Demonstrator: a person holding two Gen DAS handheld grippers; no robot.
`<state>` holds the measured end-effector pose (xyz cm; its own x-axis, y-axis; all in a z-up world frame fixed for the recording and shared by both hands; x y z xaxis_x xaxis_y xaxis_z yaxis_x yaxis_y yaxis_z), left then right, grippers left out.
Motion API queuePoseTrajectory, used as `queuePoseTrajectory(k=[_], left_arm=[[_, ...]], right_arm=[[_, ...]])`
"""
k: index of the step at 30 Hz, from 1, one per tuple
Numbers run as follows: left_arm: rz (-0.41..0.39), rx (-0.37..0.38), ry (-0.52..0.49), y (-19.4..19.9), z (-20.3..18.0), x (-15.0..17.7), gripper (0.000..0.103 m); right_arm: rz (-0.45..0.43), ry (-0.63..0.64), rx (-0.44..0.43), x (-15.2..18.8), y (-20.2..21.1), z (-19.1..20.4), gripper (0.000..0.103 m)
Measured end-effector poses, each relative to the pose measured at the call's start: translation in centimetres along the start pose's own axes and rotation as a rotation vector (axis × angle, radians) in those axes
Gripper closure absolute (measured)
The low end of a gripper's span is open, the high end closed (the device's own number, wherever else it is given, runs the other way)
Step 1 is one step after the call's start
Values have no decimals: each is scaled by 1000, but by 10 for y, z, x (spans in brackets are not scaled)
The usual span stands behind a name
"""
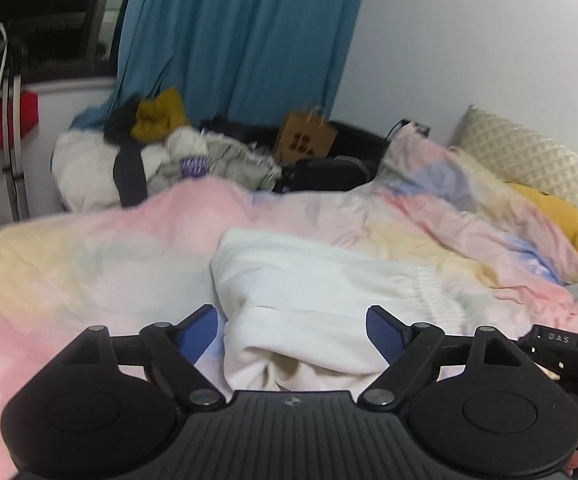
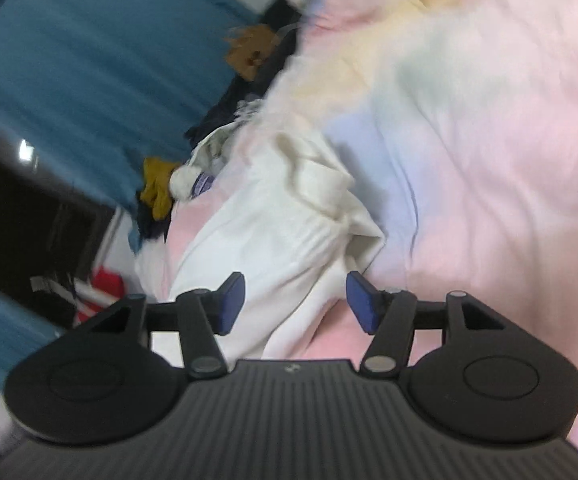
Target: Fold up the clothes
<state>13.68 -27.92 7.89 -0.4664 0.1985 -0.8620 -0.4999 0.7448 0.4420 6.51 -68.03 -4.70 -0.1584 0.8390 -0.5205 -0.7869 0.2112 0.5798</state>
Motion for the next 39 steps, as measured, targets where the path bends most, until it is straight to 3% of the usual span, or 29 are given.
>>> queuePoseTrajectory(k=[5, 9, 14, 16, 18, 19, 25, 27, 39], left_arm=[[-49, -17, -39, 81, -36, 4, 18], [-71, -20, -50, 139, -57, 16, 0], [-77, -49, -74, 184, -72, 40, 0], [-87, -62, -85, 195, -75, 50, 0], [-100, -70, -91, 203, -73, 58, 0], [-103, -74, -89, 205, -71, 61, 0], [-80, -127, -122, 205, -62, 71, 0], [-85, -144, -140, 203, -60, 73, 0], [-76, -159, -90, 185, -44, 79, 0]], right_arm=[[-135, 275, 14, 21, 85, 44, 44], [-226, 400, 8, 44, 139, 70, 42], [-269, 485, 21, 73, 166, 82, 40], [-290, 534, 24, 85, 169, 88, 33], [-308, 559, 30, 95, 168, 92, 29], [-317, 569, 33, 100, 167, 93, 19], [-332, 630, 114, 122, 155, 97, 16], [-322, 626, 127, 124, 149, 94, 8], [-312, 588, 167, 127, 135, 83, 8]])
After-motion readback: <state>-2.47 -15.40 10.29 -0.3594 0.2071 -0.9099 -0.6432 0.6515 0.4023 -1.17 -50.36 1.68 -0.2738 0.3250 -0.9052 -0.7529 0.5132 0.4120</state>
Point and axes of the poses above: each gripper's, at about its wrist camera, not at the fingertips, and y roughly against the way its jaws point, z to its left, x to its underside, the point moved 1 cm from there along -y, roughly the way its jaws point, and after that the axes turned 10 degrees about x, right-handed, at the moved point
